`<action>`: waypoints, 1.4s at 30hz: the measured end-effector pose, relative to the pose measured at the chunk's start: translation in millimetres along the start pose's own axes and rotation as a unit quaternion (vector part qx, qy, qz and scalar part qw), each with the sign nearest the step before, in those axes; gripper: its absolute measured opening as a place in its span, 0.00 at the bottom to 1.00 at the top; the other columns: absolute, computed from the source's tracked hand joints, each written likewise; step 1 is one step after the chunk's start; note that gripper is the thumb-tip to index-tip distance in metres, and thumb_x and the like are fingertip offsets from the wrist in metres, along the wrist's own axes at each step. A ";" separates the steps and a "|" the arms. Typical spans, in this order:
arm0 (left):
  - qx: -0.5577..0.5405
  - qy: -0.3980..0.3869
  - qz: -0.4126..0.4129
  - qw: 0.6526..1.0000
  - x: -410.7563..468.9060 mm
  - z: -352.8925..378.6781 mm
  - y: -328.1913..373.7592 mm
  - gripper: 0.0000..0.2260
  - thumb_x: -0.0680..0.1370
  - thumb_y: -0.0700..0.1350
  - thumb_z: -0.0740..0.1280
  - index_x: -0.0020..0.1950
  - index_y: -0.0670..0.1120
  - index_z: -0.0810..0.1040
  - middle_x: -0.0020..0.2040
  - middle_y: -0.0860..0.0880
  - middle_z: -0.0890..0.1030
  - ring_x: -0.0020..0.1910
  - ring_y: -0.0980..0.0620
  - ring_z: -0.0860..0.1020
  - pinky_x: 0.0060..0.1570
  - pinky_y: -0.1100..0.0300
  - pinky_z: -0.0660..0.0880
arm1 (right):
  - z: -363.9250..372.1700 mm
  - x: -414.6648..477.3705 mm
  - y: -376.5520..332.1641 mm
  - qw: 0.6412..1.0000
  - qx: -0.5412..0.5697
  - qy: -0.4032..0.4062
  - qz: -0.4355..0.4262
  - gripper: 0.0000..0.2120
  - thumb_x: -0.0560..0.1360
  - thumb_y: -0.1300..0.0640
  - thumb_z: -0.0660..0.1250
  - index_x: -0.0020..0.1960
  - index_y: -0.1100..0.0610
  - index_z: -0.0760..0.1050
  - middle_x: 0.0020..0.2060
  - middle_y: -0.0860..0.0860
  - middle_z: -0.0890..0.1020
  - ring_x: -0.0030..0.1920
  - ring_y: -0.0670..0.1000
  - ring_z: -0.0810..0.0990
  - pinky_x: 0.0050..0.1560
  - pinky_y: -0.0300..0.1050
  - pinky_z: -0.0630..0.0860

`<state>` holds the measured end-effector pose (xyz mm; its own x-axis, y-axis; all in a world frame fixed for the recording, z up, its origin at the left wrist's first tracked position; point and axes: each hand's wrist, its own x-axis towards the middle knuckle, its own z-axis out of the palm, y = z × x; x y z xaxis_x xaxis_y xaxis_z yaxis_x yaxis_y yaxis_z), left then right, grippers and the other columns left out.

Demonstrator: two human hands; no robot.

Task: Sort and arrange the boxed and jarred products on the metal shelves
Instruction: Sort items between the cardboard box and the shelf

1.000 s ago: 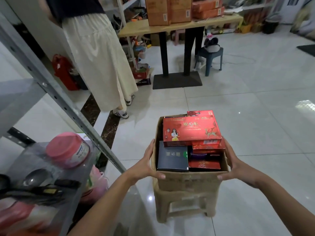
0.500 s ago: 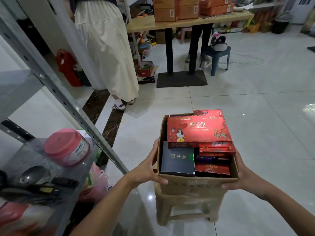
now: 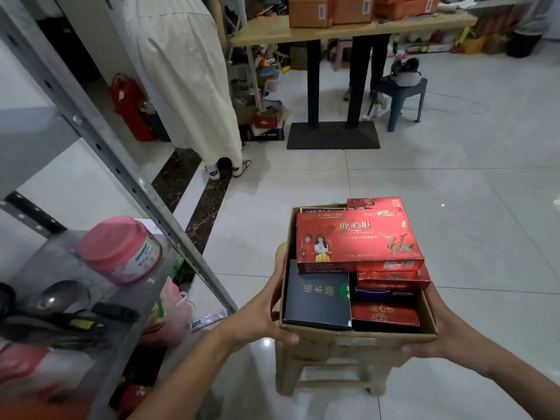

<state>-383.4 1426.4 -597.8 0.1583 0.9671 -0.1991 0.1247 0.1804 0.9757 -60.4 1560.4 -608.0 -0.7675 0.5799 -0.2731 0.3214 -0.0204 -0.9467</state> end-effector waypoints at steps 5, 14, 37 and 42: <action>-0.014 0.024 -0.025 0.999 -37.2 21.8 19.3 0.58 0.66 0.33 0.78 0.78 0.63 0.40 0.77 0.65 0.55 0.76 0.61 0.58 0.72 0.52 0.65 | 9.1 -27.4 -11.2 1.000 0.007 -0.021 0.016 0.57 0.60 0.60 0.80 0.74 0.38 0.45 0.59 0.34 0.75 0.62 0.40 0.75 0.51 0.41 0.80; -0.028 0.139 -0.022 0.990 -143.8 140.3 39.3 0.58 0.63 0.31 0.77 0.79 0.60 0.44 0.78 0.56 0.60 0.76 0.53 0.61 0.71 0.44 0.66 | 19.7 -117.1 -19.7 0.992 -0.032 -0.120 -0.038 0.59 0.60 0.55 0.81 0.75 0.37 0.43 0.62 0.35 0.74 0.64 0.41 0.74 0.52 0.43 0.80; -0.056 0.431 -0.035 0.900 -438.0 432.1 -294.7 0.56 0.66 0.32 0.79 0.77 0.65 0.48 0.72 0.70 0.64 0.72 0.64 0.64 0.61 0.62 0.73 | 282.7 -218.3 264.5 0.883 -0.145 -0.383 -0.229 0.58 0.63 0.59 0.80 0.75 0.43 0.42 0.73 0.42 0.58 0.71 0.36 0.63 0.65 0.40 0.73; -0.092 0.483 -0.043 0.870 -483.7 488.7 -363.5 0.55 0.65 0.32 0.79 0.76 0.66 0.48 0.72 0.69 0.64 0.71 0.64 0.65 0.60 0.64 0.73 | 341.5 -229.1 325.3 0.848 -0.152 -0.449 -0.236 0.54 0.63 0.57 0.80 0.75 0.42 0.46 0.73 0.47 0.61 0.72 0.44 0.65 0.67 0.49 0.73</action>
<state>-26.6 805.4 -901.1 -0.7523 0.6313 -0.1887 -0.0774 0.1998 0.9768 30.5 1142.8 -911.7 -0.9197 -0.3920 -0.0240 -0.1165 0.3308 -0.9365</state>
